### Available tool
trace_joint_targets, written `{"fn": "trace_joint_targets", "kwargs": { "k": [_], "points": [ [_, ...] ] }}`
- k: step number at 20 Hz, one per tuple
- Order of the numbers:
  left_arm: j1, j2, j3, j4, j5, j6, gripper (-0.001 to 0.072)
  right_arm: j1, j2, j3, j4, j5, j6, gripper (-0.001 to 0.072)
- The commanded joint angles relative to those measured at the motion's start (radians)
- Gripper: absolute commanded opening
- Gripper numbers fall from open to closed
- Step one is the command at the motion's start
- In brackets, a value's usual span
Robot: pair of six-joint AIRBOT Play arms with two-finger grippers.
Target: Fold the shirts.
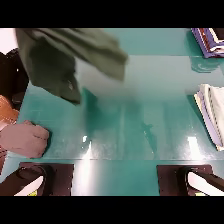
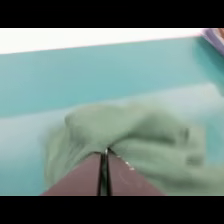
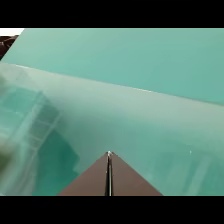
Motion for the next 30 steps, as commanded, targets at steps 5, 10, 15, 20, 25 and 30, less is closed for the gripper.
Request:
{"fn": "trace_joint_targets", "kwargs": {
  "k": [5,10,15,20,25,30],
  "points": [
    [-0.407,-0.228,-0.244,-0.013,0.095,-0.113,0.0021,0.001,-0.027,0.047,-0.002,0.089,0.0,0.0018],
    [-0.621,-0.381,-0.296,-0.024,0.084,-0.11,0.0347,0.001,-0.027,0.047,-0.005,0.09,0.0,0.0018],
    [-0.584,-0.387,-0.27,0.098,0.081,-0.024,0.064,0.001,-0.029,0.047,-0.01,0.09,0.0,0.0018],
    [-0.23,-0.428,-0.262,-0.014,0.098,0.05,0.0641,0.001,-0.029,0.046,-0.01,0.117,0.0,0.0018],
    [0.0,-0.623,-0.262,-0.46,0.058,0.396,0.064,0.001,-0.029,0.046,-0.011,0.165,0.0,0.0018],
    [0.0,-0.772,-0.261,-0.478,0.034,0.474,0.064,0.001,-0.028,-0.004,-0.008,0.184,0.001,0.0018]
  ]
}}
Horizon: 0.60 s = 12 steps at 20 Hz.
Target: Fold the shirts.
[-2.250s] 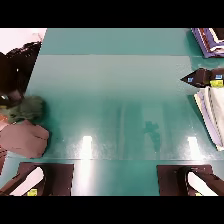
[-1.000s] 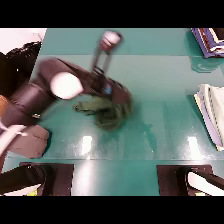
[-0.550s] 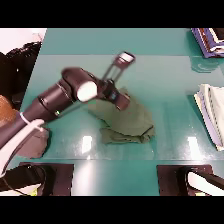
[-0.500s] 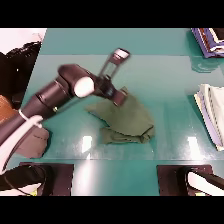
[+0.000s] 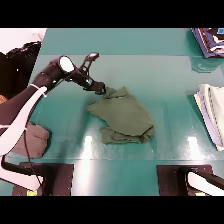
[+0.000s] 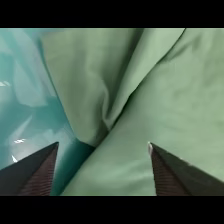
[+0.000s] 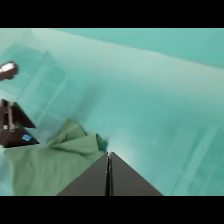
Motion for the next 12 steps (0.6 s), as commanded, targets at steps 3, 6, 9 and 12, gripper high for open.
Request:
{"fn": "trace_joint_targets", "kwargs": {
  "k": [3,6,9,12],
  "points": [
    [0.003,-0.103,0.005,-0.15,0.027,0.124,0.064,0.018,0.0,-0.118,0.006,0.02,0.002,0.0018],
    [-0.032,-0.134,0.005,-0.146,0.035,0.129,0.0639,0.048,0.0,-0.201,0.008,-0.003,0.002,0.0018],
    [-0.029,-0.135,0.025,-0.146,0.068,0.119,0.0384,0.066,0.0,-0.251,0.006,-0.019,0.002,0.0018],
    [-0.029,-0.135,0.075,-0.145,0.046,0.123,0.0022,0.065,0.0,-0.288,0.007,-0.011,0.002,0.0018]
  ]
}}
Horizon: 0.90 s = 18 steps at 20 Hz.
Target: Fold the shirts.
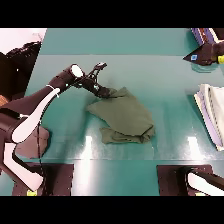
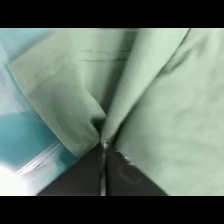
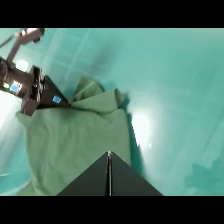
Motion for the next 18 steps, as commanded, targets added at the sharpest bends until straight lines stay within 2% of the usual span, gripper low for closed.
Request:
{"fn": "trace_joint_targets", "kwargs": {
  "k": [1,4,8,9,11,12,16,18],
  "points": [
    [0.002,-0.002,0.06,0.008,-0.027,0.005,0.0021,0.006,0.0,-0.053,-0.006,0.008,-0.001,0.0018],
    [0.044,0.059,0.158,0.082,-0.065,-0.015,0.0021,0.006,0.004,-0.141,-0.009,0.007,-0.001,0.0018],
    [0.134,0.17,0.229,0.092,-0.12,-0.033,0.0021,0.01,0.006,-0.347,0.0,-0.051,-0.001,0.0018],
    [0.15,0.191,0.229,0.095,-0.134,-0.033,0.0022,0.018,0.006,-0.401,0.01,-0.072,-0.001,0.0045],
    [0.166,0.218,0.229,0.111,-0.166,-0.034,0.0022,0.044,0.006,-0.52,0.047,-0.138,-0.001,0.0575],
    [0.166,0.223,0.229,0.128,-0.183,-0.034,0.0022,0.064,0.005,-0.571,0.064,-0.174,-0.001,0.0597],
    [0.166,0.224,0.229,0.135,-0.226,-0.043,0.0022,0.162,0.004,-0.738,0.072,-0.358,-0.002,0.0596],
    [0.166,0.224,0.229,0.135,-0.23,-0.047,0.0022,0.198,-0.028,-0.776,0.111,-0.389,-0.007,0.0595]
  ]
}}
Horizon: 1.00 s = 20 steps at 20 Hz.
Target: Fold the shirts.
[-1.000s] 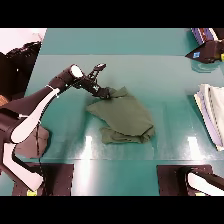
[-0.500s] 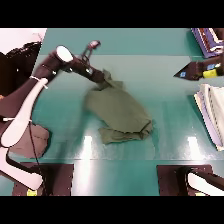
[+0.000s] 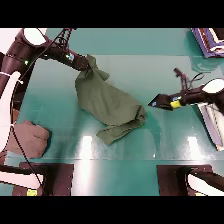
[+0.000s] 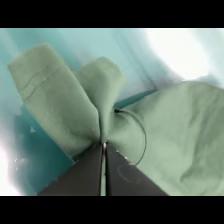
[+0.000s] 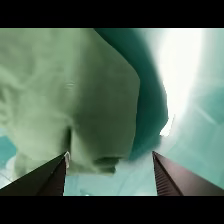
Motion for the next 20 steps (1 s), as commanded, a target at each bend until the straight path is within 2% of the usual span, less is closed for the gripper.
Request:
{"fn": "trace_joint_targets", "kwargs": {
  "k": [1,2,3,6,7,10,13,20],
  "points": [
    [0.003,0.006,0.002,0.005,-0.026,-0.01,0.0022,0.076,-0.05,-0.087,0.066,-0.1,-0.029,0.0588],
    [0.003,0.006,0.002,0.006,-0.033,-0.01,0.0022,0.103,-0.077,-0.08,0.069,-0.103,-0.038,0.0544],
    [0.003,0.006,0.002,0.006,-0.042,-0.01,0.0022,0.129,-0.104,-0.066,0.061,-0.117,-0.042,0.0462],
    [0.004,0.012,0.002,0.006,-0.065,-0.01,0.0021,0.166,-0.148,-0.015,0.053,-0.184,-0.064,0.0039],
    [0.004,0.021,0.003,0.008,-0.064,-0.01,0.0021,0.164,-0.145,0.0,0.053,-0.205,-0.069,0.0017],
    [0.004,0.085,0.005,0.057,-0.035,-0.013,0.0021,0.133,-0.088,0.059,0.051,-0.222,-0.068,0.0015],
    [0.004,0.214,0.063,0.101,-0.012,-0.011,0.0021,0.068,0.041,0.202,0.048,-0.201,-0.068,0.0015],
    [0.003,0.552,0.292,0.102,0.092,-0.009,0.0022,0.05,0.321,0.592,-0.142,-0.154,-0.066,0.0015]
  ]
}}
